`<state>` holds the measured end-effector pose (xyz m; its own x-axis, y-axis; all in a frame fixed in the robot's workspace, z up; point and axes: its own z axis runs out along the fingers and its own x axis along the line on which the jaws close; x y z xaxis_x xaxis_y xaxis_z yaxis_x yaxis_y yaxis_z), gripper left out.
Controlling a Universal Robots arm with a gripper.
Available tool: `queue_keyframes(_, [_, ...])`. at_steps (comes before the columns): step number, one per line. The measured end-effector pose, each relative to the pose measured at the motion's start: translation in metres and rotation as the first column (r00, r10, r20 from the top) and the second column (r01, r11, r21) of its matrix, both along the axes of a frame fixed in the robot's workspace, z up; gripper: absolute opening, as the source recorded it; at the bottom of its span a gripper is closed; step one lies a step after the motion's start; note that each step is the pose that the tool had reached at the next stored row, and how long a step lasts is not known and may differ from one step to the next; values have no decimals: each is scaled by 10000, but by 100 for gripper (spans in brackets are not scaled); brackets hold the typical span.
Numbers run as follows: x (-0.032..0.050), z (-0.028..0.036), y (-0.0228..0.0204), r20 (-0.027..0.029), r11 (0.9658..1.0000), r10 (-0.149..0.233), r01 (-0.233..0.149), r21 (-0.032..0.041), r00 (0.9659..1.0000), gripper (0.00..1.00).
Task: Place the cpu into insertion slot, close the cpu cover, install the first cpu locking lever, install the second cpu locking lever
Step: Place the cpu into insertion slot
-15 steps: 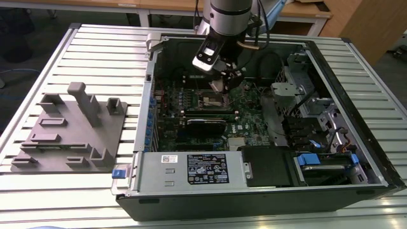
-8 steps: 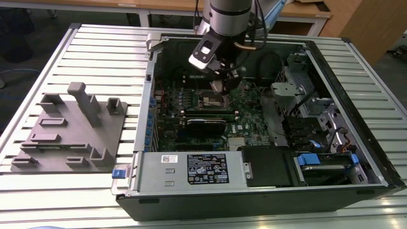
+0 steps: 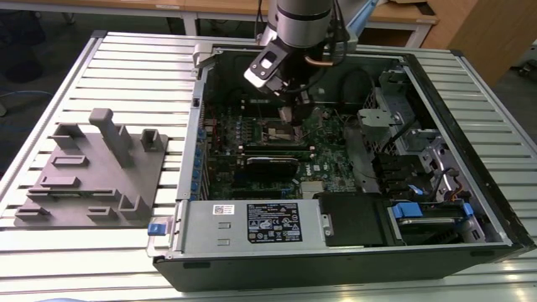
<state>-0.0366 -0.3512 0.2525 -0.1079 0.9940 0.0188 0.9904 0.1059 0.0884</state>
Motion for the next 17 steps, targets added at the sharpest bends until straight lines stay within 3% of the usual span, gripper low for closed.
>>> queue_keyframes(4, [0, -6, 0, 0, 9974, -719, 719, -1, 9974, 54])
queue_keyframes(7, [0, -10, 0, -1, 9919, -1267, 1267, -1, 9919, 54])
queue_keyframes(13, [-31, -17, 8, 1, 9909, -1345, 1345, 1, 9909, 54])
queue_keyframes(17, [-80, -34, 36, -1, 9910, -1342, 1342, -1, 9910, 54])
